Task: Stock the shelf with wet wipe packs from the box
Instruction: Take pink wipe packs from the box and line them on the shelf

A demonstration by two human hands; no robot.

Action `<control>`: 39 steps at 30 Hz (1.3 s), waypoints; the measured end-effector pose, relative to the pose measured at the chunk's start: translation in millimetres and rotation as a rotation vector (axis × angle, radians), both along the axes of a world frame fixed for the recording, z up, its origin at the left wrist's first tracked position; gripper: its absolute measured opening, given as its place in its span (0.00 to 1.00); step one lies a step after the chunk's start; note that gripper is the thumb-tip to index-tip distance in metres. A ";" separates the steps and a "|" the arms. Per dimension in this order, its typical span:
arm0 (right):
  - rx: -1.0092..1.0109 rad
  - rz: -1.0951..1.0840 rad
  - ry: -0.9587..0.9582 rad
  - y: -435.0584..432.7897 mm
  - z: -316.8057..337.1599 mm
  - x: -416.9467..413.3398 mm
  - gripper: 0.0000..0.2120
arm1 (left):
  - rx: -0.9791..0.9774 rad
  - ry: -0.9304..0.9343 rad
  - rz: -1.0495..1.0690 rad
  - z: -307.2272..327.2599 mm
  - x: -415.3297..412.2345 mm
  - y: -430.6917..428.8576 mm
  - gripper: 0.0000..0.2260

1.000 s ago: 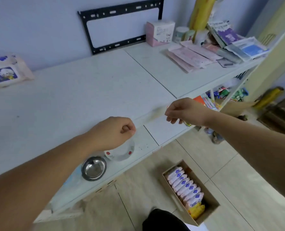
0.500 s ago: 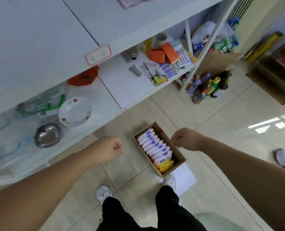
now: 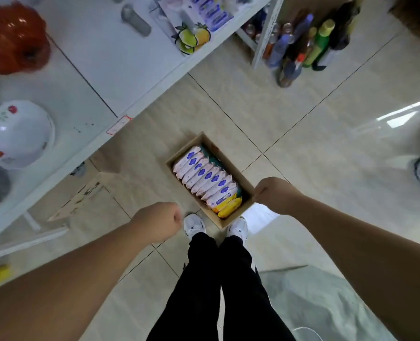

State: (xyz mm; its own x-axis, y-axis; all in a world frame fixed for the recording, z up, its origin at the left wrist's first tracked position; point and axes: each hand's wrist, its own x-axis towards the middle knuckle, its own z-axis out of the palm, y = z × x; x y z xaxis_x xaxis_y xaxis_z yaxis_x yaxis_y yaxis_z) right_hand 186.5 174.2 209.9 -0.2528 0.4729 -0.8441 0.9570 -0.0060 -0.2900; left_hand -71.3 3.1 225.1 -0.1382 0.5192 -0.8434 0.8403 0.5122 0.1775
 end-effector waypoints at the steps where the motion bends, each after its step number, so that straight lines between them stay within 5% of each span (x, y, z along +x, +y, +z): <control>1: -0.001 -0.008 -0.011 1.9 -18.6 -0.4 0.10 | 0.013 -0.007 0.024 -19.0 1.8 9.6 0.06; 5: 0.002 0.042 -0.030 6.4 -101.5 -4.7 0.12 | 0.033 -0.142 0.164 -106.0 17.3 39.5 0.00; 8: -0.015 0.053 -0.019 4.8 -159.5 -9.7 0.12 | -0.004 -0.232 0.253 -178.6 29.9 49.2 0.07; 13: -0.061 0.089 -0.044 -10.3 -245.2 -19.5 0.13 | 0.016 -0.236 0.200 -282.0 31.9 51.7 0.17; 18: 0.060 0.208 -0.014 -12.4 -310.1 -40.2 0.28 | 0.105 -0.122 0.048 -349.6 20.5 45.5 0.14; 23: 0.143 0.189 0.024 -13.4 -342.7 -45.3 0.11 | 0.372 0.074 -0.164 -365.4 30.6 38.6 0.09; 29: 0.177 0.222 0.114 -14.7 -348.4 -35.0 0.06 | 0.402 0.248 -0.341 -377.2 39.1 25.0 0.12; 34: 0.175 0.398 0.088 -14.2 -344.4 -23.7 0.11 | 0.413 0.043 0.025 -370.8 43.6 33.3 0.06; 39: 0.180 0.168 0.189 -7.1 -308.7 -4.6 0.06 | 0.457 -0.094 0.372 -331.4 44.7 59.6 0.06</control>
